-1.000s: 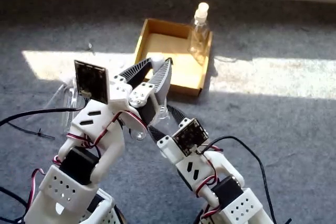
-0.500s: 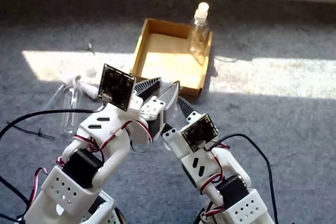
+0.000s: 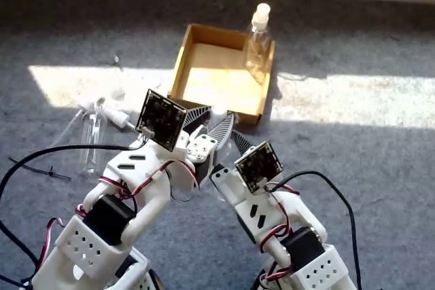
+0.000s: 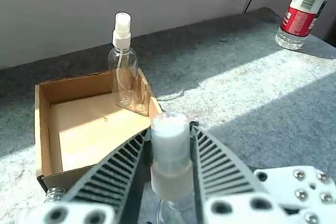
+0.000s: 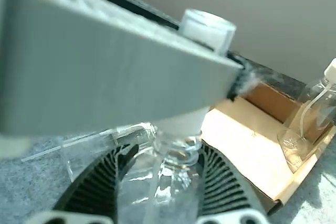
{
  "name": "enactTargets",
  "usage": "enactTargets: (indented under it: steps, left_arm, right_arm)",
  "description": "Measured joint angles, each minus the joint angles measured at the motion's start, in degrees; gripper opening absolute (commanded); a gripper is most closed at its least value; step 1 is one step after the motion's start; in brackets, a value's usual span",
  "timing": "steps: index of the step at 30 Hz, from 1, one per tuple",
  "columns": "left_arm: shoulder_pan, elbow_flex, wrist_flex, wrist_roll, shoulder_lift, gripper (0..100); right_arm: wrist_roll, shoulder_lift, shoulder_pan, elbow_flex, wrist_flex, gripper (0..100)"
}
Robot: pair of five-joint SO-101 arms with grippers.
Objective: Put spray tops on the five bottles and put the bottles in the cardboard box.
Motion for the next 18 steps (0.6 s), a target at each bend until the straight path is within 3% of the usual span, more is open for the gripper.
enactTargets:
  steps: [18]
  left_arm:
    - [1.9, 2.2, -0.1, 0.0, -0.2, 5]
  right_arm:
    - [-0.3, 0.0, -0.2, -1.2, 3.6, 0.4]
